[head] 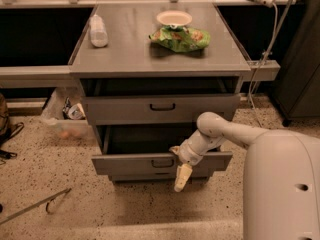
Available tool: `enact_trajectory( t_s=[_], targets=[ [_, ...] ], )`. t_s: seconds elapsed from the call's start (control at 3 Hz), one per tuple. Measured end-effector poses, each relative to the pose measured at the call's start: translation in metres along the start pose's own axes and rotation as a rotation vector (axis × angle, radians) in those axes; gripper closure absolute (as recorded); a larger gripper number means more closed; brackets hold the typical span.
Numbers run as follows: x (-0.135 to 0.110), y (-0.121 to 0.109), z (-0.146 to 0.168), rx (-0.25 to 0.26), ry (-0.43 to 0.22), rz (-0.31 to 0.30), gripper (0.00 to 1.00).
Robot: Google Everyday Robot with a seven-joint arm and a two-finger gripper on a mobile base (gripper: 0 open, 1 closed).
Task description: Open middle drawer
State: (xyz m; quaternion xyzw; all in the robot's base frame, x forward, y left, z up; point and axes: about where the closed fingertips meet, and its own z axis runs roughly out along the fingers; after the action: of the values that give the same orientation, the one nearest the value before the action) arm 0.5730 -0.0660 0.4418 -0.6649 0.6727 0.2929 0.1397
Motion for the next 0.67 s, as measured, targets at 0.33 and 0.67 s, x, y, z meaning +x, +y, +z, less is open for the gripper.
enact_trajectory(
  t_s=[0.33, 0.67],
  targets=[
    [-0.001, 0.0, -0.001, 0.0, 0.0, 0.0, 0.0],
    [-0.001, 0.031, -0.007, -0.021, -0.004, 0.006, 0.0]
  ],
)
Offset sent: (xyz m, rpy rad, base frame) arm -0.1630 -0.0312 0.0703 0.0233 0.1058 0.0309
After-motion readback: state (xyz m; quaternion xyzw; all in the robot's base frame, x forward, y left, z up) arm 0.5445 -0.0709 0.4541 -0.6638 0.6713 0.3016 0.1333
